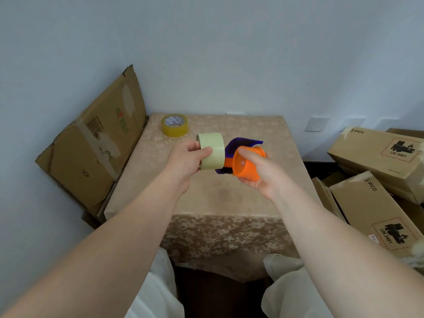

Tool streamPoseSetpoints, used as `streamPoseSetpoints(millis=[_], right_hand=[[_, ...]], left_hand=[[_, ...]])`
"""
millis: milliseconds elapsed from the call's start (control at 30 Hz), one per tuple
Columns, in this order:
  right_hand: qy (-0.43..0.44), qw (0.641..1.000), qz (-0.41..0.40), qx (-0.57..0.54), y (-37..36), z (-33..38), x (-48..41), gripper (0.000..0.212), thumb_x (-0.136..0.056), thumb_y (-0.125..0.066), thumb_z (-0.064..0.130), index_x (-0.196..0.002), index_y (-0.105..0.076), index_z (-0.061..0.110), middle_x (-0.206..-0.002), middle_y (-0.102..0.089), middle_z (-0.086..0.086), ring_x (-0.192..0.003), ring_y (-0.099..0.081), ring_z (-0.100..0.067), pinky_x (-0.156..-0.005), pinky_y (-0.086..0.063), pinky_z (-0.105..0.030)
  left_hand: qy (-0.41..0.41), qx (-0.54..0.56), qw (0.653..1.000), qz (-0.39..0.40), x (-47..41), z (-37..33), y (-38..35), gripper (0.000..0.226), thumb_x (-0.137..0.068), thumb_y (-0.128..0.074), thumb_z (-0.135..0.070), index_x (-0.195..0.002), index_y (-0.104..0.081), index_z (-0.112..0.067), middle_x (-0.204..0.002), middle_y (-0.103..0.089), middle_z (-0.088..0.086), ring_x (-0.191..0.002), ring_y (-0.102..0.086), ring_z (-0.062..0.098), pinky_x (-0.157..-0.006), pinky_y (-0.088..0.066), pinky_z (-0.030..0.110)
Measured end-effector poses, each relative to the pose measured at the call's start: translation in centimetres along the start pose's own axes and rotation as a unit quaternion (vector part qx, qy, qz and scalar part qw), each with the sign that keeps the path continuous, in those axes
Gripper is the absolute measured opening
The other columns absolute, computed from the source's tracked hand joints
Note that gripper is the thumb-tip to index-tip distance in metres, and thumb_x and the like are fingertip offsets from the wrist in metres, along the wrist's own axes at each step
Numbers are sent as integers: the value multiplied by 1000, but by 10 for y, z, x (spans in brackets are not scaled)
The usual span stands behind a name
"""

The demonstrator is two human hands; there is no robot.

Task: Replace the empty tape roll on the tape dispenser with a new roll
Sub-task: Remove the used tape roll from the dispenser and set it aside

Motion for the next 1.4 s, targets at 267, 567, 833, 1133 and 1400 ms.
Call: streamPoseSetpoints(millis=[267,567,833,1133,1400], right_hand=[[-89,991,-93,-35,15,-29,-20,59,-78,-72,21,-127,-41,14,-125,-48,-14,-108,-56,-31,-58,-59,-37],[-90,904,-255,333,40,-17,-31,69,-72,-63,39,-135,-47,15,-137,-41,-13,-122,-43,-31,-101,-44,-45],[-21,1000,6,16,-5,4,-8,34,-91,-52,44,-112,-60,18,-96,-68,0,-91,-62,-16,-83,-47,-31],[-38,990,44,-125,-7,6,0,57,-79,-73,9,-128,-46,11,-107,-65,-11,-93,-65,-22,-86,-55,-39],[-29,993,30,-114,-10,13,6,50,-78,-72,2,-122,-51,14,-95,-68,-9,-84,-67,-22,-69,-57,-35]], left_hand=[[5,-19,999,26,-4,8,-3,18,-86,-62,-12,-71,-58,-20,-86,-64,0,-84,-58,18,-74,-45,28],[11,-32,996,84,-2,14,-15,13,-85,-63,-7,-80,-63,-19,-83,-63,-1,-77,-58,13,-72,-44,24],[0,-23,993,112,-1,14,-20,18,-81,-65,-2,-85,-65,-19,-90,-64,7,-85,-57,17,-78,-43,25],[19,-20,977,213,12,12,-17,23,-82,-61,4,-90,-63,-17,-90,-69,1,-89,-64,15,-90,-51,36],[12,-56,976,209,17,9,-19,15,-82,-68,-15,-96,-65,-14,-101,-69,6,-97,-65,19,-93,-52,37]])
Point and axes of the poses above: each hand's wrist, its own x-axis away from the middle knuckle, its own y-axis out of the back of the hand, z = x × y, the point moved 3 cm from there along -x, towards the middle knuckle
